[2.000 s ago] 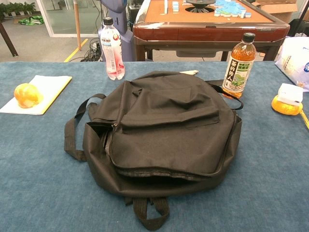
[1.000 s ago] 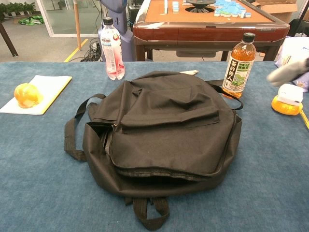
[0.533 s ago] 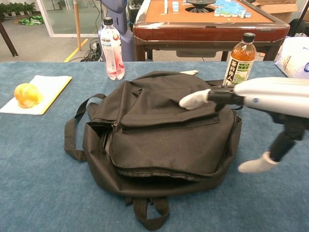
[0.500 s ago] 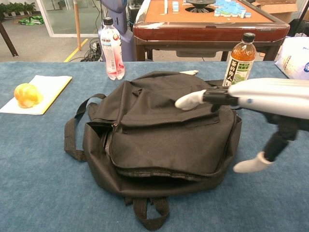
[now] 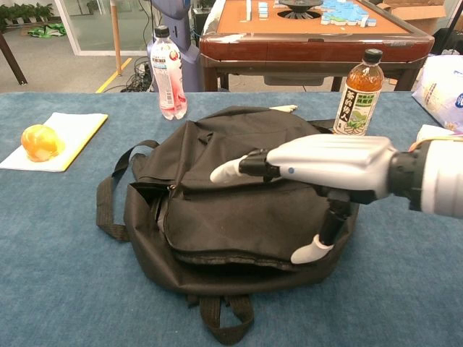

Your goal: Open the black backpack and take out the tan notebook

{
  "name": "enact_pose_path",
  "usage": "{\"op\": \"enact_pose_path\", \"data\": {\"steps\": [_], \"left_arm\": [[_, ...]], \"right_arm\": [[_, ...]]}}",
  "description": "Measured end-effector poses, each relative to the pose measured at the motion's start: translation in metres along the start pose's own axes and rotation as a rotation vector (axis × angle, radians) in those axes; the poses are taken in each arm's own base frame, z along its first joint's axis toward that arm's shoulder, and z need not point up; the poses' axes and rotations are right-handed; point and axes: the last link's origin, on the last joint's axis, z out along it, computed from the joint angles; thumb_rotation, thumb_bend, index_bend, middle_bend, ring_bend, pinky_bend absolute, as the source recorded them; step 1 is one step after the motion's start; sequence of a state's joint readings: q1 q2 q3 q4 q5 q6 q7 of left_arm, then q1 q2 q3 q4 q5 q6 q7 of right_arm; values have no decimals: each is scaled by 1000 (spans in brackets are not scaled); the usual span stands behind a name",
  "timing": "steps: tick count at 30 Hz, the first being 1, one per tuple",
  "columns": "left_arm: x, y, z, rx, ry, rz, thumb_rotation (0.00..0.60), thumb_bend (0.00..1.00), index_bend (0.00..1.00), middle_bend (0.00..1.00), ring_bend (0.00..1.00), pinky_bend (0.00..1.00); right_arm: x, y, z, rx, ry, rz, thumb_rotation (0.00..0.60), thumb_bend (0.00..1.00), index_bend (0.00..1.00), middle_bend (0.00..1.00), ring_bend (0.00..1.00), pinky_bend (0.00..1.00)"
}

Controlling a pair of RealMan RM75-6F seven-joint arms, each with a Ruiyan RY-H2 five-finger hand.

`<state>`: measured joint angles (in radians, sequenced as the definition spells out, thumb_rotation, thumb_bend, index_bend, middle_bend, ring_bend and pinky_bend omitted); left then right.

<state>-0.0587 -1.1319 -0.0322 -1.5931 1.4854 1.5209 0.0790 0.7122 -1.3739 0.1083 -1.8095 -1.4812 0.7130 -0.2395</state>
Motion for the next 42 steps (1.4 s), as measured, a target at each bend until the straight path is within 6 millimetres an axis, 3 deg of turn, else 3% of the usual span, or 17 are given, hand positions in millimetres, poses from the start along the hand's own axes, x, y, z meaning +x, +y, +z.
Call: {"op": "enact_pose_path", "data": {"steps": [11,15,29,34,38,42], "left_arm": [[-1,-5,-1,8,1,-13,600,241,310,286,243,234],[-1,-5,-2,9,-1,-14,600,241,310,286,243,234],[-3,-9,-1,19,-8,-12,600,240,310,286,244,234],[-2,-8,4,5,-7,-8,600,241,309,286,244,234],[1,-4,13,-31,-5,-2,600,241,309,286,244,234],[5,4,22,-86,2,-9,600,241,309,286,246,234]], "right_arm": [[-7,2,34,-31,-16,-29,600,86,38,100,44,205],[-7,6,45,-55,-12,-36,600,104,51,149,53,205],[-6,20,74,-127,50,-42,600,378,512,471,273,226],[-1,23,77,-131,86,-31,600,419,648,577,387,284],[10,25,78,-137,129,2,600,424,693,610,457,332],[28,31,79,-149,192,23,600,426,698,612,466,359]]}}
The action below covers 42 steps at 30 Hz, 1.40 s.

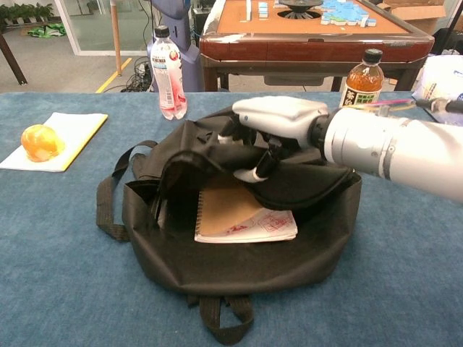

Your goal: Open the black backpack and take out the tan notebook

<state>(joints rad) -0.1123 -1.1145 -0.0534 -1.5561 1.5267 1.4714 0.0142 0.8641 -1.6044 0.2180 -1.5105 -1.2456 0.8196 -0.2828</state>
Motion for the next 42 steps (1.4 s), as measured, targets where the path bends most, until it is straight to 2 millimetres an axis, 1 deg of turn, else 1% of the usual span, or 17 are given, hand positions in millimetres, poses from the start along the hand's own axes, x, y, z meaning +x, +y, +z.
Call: {"op": "enact_pose_path", "data": {"steps": [3,8,17,20,25,31,35,42], "left_arm": [[3,9,8,-62,5,-21,600,241,311,286,252,234],[6,25,21,-184,-3,-90,600,241,342,306,307,237],[15,59,43,-444,8,-182,600,241,393,379,379,301],[15,70,48,-514,2,-195,600,241,408,406,402,321],[13,91,55,-634,-29,-208,600,241,413,414,410,347],[3,119,67,-756,-92,-213,600,241,415,414,412,353],[-12,139,77,-830,-137,-215,600,241,417,417,413,359],[-39,160,95,-896,-193,-187,600,241,419,417,413,371]], "right_arm": [[8,3,3,-16,29,7,600,426,698,612,471,382],[17,6,11,-68,84,32,600,427,698,612,474,423],[28,3,25,-148,147,66,600,428,698,612,474,424],[33,2,29,-167,164,79,600,428,698,612,474,424],[39,-2,39,-196,175,91,600,428,698,612,474,423],[48,-12,50,-212,187,114,600,428,698,612,474,423],[50,-17,54,-218,189,118,600,428,698,612,474,424],[49,-18,53,-230,184,116,600,428,698,612,474,423]]}}
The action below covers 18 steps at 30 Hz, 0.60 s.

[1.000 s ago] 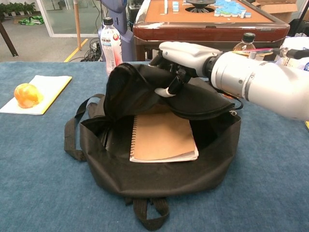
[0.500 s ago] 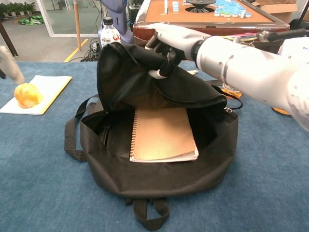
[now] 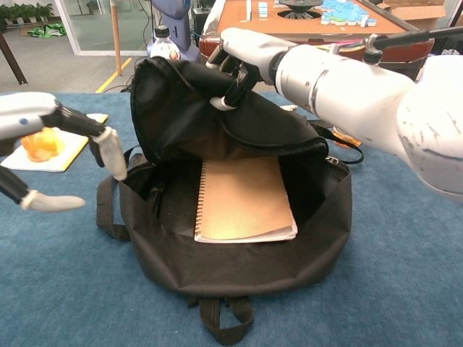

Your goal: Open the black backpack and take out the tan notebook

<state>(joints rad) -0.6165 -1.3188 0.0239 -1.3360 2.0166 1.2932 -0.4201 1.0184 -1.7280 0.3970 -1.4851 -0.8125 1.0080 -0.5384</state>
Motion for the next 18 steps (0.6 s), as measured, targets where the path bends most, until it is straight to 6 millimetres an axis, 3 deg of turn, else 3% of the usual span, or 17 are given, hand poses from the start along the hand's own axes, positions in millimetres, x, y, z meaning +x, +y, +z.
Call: {"op": "enact_pose_path", "data": {"steps": [15,18], "left_arm": [[-26,-8,37,-127,41,75,600,241,422,416,407,409],[-33,-9,44,-168,14,103,600,241,395,364,373,377]], "right_arm": [[2,1,-1,-18,-14,-15,600,428,698,608,474,424],[2,0,0,-21,-15,-15,600,428,698,608,474,424]]}}
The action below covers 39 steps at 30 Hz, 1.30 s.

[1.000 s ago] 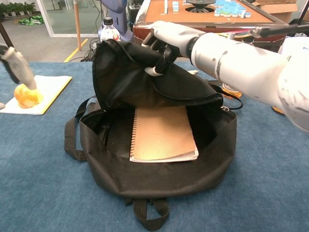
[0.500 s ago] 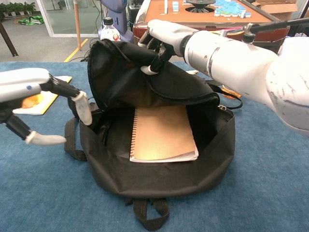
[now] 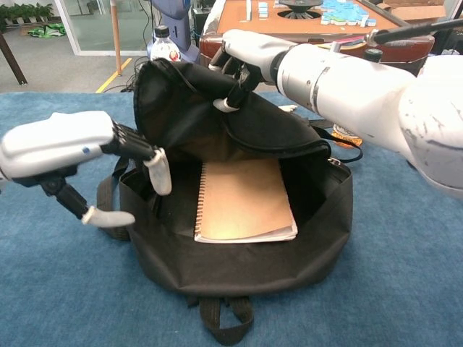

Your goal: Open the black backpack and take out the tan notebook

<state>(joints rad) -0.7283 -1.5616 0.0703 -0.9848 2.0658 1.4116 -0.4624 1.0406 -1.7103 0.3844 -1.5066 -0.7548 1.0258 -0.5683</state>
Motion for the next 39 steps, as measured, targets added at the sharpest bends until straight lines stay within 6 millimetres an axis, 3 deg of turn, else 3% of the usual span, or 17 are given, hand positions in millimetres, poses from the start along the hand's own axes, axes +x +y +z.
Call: {"op": "enact_pose_path", "data": {"steps": [5,11,16,26,39], "left_arm": [[-10,-3,9,-4,-83,18,600,241,270,196,201,284],[-16,-10,24,36,-162,43,600,240,171,78,105,228],[-17,-15,35,64,-195,63,600,241,157,65,96,175],[-23,-16,56,78,-246,74,600,241,155,64,96,175],[-28,-27,71,79,-271,149,600,241,158,64,95,125]], "right_arm": [[0,0,0,-5,-6,2,600,428,698,608,474,424],[-2,-2,-2,-1,-19,-2,600,428,698,608,474,424],[-3,-4,-3,6,-29,-2,600,428,698,607,474,424],[-2,-8,-3,14,-27,-2,600,428,698,608,474,423],[-4,-4,-5,7,-36,-8,600,428,698,608,474,424]]}}
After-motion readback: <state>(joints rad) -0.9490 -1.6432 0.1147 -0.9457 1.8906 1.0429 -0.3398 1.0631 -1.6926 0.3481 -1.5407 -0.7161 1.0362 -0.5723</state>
